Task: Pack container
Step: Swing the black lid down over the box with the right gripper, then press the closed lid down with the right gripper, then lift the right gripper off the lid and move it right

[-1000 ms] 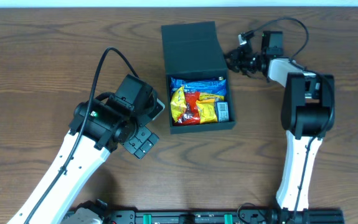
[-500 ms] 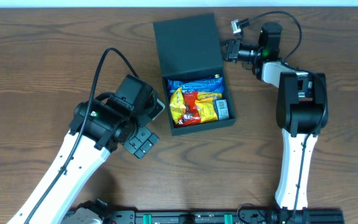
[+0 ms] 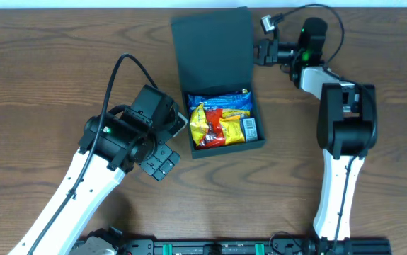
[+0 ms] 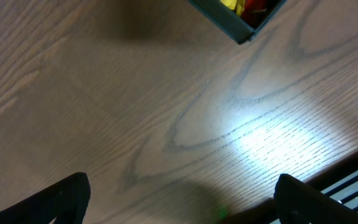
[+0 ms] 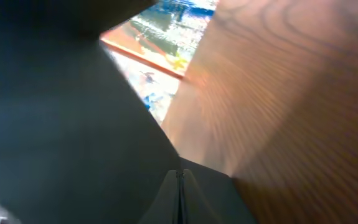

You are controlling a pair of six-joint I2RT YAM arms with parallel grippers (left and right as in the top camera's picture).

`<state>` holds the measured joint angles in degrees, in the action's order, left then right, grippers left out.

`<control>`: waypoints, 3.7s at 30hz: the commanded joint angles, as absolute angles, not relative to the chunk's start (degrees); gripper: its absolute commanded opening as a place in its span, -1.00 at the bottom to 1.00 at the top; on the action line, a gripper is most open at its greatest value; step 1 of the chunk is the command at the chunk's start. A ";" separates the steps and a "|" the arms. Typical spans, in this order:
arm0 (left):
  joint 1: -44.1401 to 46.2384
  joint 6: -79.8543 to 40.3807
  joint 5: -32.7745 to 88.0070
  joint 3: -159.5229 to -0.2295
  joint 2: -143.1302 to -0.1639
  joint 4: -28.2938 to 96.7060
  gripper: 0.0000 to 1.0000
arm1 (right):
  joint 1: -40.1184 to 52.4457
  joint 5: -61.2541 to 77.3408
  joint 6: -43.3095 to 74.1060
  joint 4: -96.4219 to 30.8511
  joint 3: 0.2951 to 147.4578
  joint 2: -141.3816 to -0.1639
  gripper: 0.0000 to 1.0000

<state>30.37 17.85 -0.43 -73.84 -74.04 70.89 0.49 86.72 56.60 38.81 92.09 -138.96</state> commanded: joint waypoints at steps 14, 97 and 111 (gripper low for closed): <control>30.02 18.20 -1.04 -73.80 -73.84 71.11 0.90 | 2.13 89.38 61.93 39.24 92.62 -123.20 -0.98; 30.02 18.20 -1.04 -73.80 -73.84 71.13 0.90 | 40.01 -7.51 20.49 -8.75 68.99 -111.68 -0.97; 30.02 18.22 -1.04 -73.82 -73.84 71.11 0.91 | 38.06 -3.01 16.67 -6.90 71.46 -107.66 -0.97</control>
<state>30.37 17.87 -0.43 -73.84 -74.04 70.89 38.24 -5.98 17.74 -6.83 69.34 -110.17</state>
